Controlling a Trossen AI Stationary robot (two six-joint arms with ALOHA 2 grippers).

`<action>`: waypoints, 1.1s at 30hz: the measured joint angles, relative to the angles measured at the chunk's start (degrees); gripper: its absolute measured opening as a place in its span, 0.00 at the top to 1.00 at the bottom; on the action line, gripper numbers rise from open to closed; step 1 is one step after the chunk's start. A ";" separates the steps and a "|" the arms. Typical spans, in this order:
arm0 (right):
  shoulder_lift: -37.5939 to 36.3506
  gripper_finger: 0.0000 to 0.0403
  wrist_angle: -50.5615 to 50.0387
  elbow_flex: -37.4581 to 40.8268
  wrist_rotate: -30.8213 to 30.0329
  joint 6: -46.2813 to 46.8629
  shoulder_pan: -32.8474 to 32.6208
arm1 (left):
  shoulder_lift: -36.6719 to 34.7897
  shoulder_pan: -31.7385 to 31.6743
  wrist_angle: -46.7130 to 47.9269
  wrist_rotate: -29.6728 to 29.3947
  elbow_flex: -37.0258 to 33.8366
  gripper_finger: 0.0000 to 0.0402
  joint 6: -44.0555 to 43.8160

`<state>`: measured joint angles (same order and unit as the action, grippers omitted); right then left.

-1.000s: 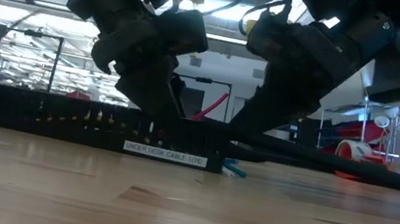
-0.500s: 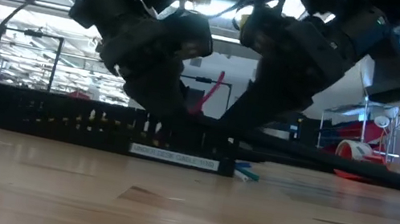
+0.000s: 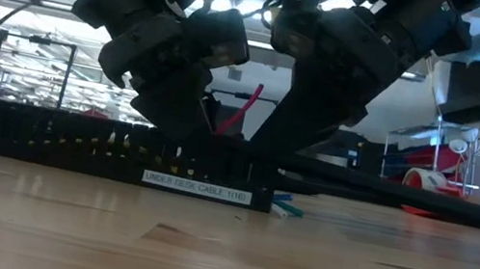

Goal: Ziptie cables
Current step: Close the black cable duct

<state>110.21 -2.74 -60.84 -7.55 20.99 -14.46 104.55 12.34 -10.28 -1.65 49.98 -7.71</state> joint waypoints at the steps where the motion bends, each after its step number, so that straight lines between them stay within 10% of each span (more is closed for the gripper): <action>1: 0.00 0.46 0.02 0.00 0.00 0.21 0.00 | 0.00 0.00 0.01 0.08 0.00 0.41 -0.45; 13: 0.39 0.46 1.48 -0.07 -1.86 1.25 0.37 | -3.48 -0.79 2.53 0.39 0.57 0.29 -4.12; 25: 0.42 0.46 1.74 0.04 -1.36 0.98 0.33 | -15.83 -0.69 7.90 -3.24 0.68 0.28 -10.21; 33: 0.44 0.46 2.40 0.13 -1.96 0.83 0.28 | -10.99 -0.20 8.03 -4.07 0.60 0.39 -14.99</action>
<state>110.65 -0.34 -60.71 -9.51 21.82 -14.17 93.56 12.14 -2.25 -5.72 50.58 -22.71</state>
